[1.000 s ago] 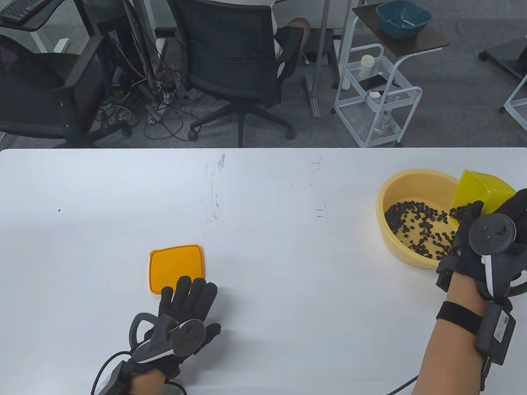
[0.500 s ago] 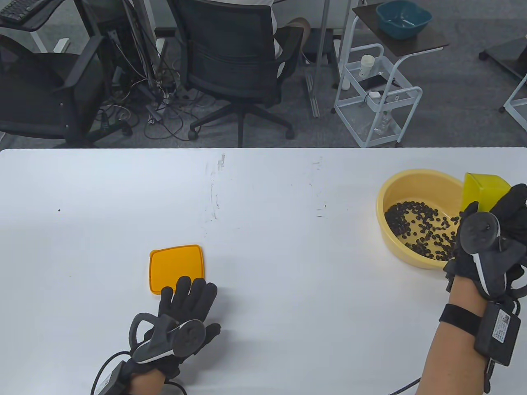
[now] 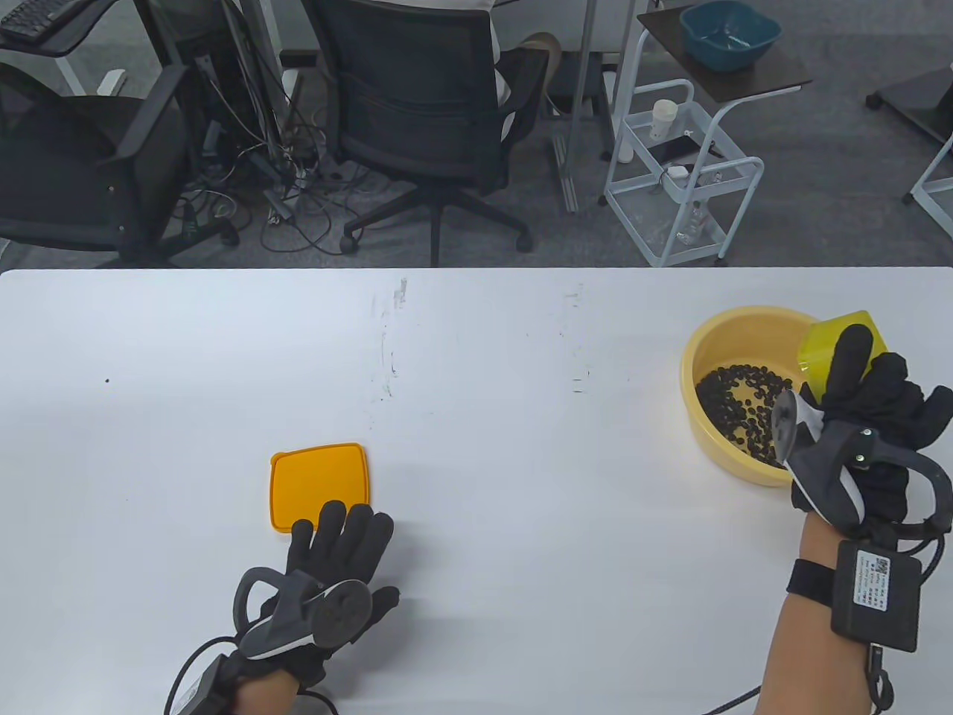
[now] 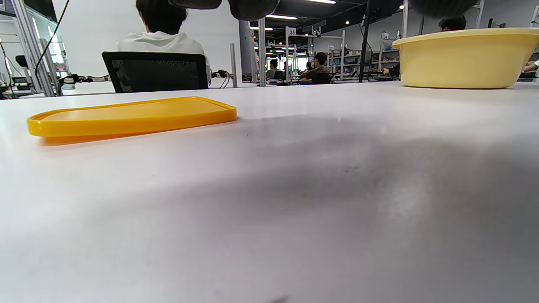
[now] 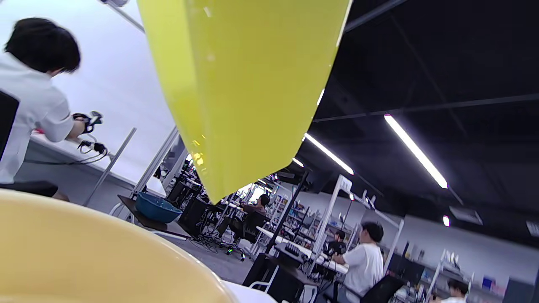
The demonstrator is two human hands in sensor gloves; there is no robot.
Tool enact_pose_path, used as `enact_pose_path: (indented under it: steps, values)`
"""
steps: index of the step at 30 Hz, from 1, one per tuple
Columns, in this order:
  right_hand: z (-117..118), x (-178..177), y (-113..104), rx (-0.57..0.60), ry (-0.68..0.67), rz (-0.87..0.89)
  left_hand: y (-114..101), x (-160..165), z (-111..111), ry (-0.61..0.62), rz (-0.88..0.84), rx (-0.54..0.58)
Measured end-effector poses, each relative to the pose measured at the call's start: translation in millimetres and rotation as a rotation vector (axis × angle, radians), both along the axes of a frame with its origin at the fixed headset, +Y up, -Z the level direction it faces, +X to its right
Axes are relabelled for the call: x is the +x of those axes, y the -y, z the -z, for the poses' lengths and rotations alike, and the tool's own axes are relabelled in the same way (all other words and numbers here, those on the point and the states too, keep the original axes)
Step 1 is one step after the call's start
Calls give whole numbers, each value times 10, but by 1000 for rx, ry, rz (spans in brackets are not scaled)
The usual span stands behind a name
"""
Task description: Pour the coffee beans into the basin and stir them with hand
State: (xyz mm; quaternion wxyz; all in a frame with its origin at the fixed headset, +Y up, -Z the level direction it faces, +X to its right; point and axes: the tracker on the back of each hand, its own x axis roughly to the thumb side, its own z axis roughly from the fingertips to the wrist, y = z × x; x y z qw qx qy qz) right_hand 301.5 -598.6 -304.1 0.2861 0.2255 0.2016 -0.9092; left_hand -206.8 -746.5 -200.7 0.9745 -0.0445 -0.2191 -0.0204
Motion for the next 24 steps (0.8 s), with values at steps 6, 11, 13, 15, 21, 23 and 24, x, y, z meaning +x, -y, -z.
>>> enact_pose_path:
  steps: [6,11,13,15,21,23,24]
  values:
    - [1,-223,4,-29,-28,-97,3,-4,0,-3,-2,-5]
    - [-260,-532,-214,165,-214,178,8,0,-1,5,-11,-15]
    - [-445,-645,-271,185,-290,413,4,-3,-7,23,-24,-12]
    - [-609,-715,-219,178,-373,608,-6,-6,-14,27,-33,-7]
    - [-1003,-1039,473,103,-494,1084,-25,-43,-36,61,-157,-60]
    - [-1047,-1200,723,17,-502,1158,-18,-69,-46,83,-190,-114]
    - [-1061,-1288,837,-43,-507,1203,-8,-86,-58,81,-207,-155]
